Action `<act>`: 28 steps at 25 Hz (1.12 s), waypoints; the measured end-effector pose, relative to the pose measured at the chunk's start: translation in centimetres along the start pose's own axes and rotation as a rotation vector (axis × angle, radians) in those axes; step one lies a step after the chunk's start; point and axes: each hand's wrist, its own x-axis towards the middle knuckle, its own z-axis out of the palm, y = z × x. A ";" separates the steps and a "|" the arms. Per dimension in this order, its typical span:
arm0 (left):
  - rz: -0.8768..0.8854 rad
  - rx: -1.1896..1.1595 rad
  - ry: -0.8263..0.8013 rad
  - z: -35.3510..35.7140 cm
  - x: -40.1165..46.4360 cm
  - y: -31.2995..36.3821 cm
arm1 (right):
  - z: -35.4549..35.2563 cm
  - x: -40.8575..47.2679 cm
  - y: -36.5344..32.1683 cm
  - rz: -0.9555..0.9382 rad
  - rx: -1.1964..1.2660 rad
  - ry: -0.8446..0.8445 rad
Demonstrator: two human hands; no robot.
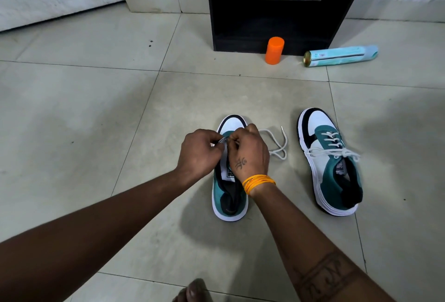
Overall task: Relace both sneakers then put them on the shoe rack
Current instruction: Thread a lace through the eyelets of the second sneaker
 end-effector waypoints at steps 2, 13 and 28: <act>-0.020 -0.038 -0.014 -0.2 0.1 -0.3 | 0.6 -0.2 -0.2 0.035 0.062 0.013; -0.072 -0.098 -0.114 -0.8 1.3 -0.3 | 0.8 0.7 0.9 0.084 0.224 -0.047; -0.209 0.490 -0.335 -3.0 3.5 -5.4 | -0.7 -5.8 0.4 0.024 0.276 0.139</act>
